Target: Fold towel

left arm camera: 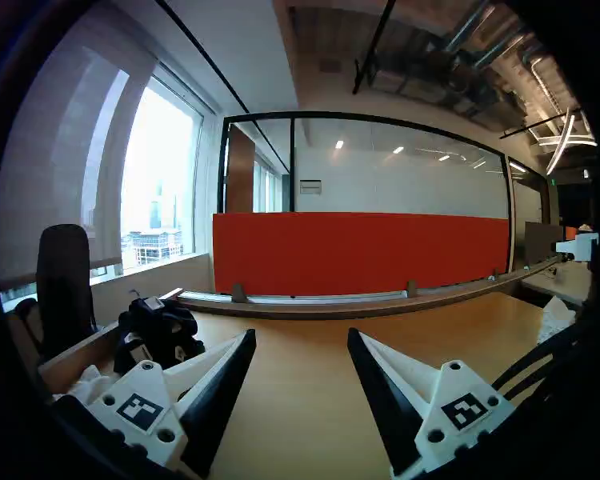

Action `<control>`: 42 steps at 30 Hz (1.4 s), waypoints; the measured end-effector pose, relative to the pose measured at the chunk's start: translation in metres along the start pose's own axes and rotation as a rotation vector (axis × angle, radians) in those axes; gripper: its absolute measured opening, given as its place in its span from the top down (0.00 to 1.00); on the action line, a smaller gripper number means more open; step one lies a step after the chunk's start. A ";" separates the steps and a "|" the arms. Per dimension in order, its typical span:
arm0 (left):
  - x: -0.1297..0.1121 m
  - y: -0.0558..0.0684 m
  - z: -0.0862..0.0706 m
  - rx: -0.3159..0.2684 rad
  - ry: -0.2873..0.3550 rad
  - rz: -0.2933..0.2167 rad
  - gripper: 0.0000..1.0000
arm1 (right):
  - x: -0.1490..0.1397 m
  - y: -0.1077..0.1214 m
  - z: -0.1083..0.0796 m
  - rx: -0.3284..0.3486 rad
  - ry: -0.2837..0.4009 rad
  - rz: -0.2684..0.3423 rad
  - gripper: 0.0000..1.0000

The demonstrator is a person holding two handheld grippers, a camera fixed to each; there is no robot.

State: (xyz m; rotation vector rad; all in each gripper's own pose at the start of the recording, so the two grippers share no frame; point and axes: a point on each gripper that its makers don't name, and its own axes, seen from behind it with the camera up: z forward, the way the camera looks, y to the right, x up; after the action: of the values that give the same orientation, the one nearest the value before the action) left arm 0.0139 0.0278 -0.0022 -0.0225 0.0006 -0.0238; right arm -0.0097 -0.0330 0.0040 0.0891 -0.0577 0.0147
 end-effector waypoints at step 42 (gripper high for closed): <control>-0.105 -0.018 0.004 0.017 0.043 0.015 0.16 | -0.042 -0.003 -0.003 -0.026 0.008 -0.024 0.01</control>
State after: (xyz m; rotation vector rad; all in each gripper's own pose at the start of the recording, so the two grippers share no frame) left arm -0.0911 0.0126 0.0025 -0.0050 0.0435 -0.0092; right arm -0.0512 -0.0364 -0.0014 0.0638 -0.0488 -0.0102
